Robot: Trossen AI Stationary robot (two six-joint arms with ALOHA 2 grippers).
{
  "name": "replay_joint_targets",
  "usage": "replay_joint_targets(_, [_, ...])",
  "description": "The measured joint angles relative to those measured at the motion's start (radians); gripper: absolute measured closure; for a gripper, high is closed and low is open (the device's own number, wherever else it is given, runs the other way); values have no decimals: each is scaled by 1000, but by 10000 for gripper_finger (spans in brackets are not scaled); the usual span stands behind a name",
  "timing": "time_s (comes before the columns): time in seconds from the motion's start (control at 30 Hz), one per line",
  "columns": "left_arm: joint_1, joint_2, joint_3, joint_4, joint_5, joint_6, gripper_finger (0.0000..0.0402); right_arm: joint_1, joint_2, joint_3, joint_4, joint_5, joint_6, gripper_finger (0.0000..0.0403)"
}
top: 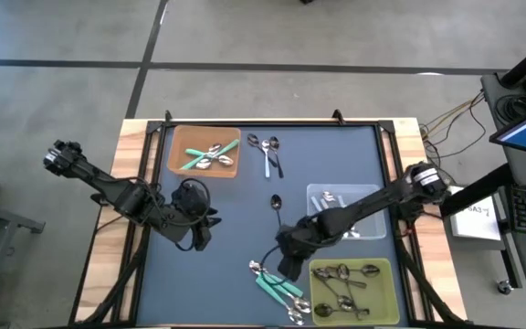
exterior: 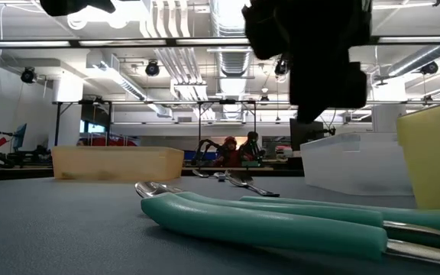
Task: Sort silverware by color (type)
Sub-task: Put the green spoon into the orange bin
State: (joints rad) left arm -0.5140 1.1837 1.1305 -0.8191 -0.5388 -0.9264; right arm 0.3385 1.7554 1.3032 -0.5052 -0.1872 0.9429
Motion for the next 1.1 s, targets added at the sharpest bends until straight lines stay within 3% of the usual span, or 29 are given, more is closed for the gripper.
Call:
replay_joint_targets(0.2, [0, -10, 0, -43, 24, 25, 288, 15, 120, 35, 31, -127, 1, 305])
replay_joint_targets(0.33, [-1, -24, 0, -68, 59, 54, 288, 34, 194, 93, 33, -158, -1, 305])
replay_joint_targets(0.57, [-2, -58, 0, -81, 59, 106, 288, 50, 295, 195, 25, -156, -17, 305])
replay_joint_targets(0.9, [-2, -107, 0, -109, 59, 138, 288, 50, 393, 351, -157, -135, -116, 305])
replay_joint_targets(1.1, [-2, -120, 0, -135, 58, 138, 288, 39, 401, 405, -282, -27, -174, 305])
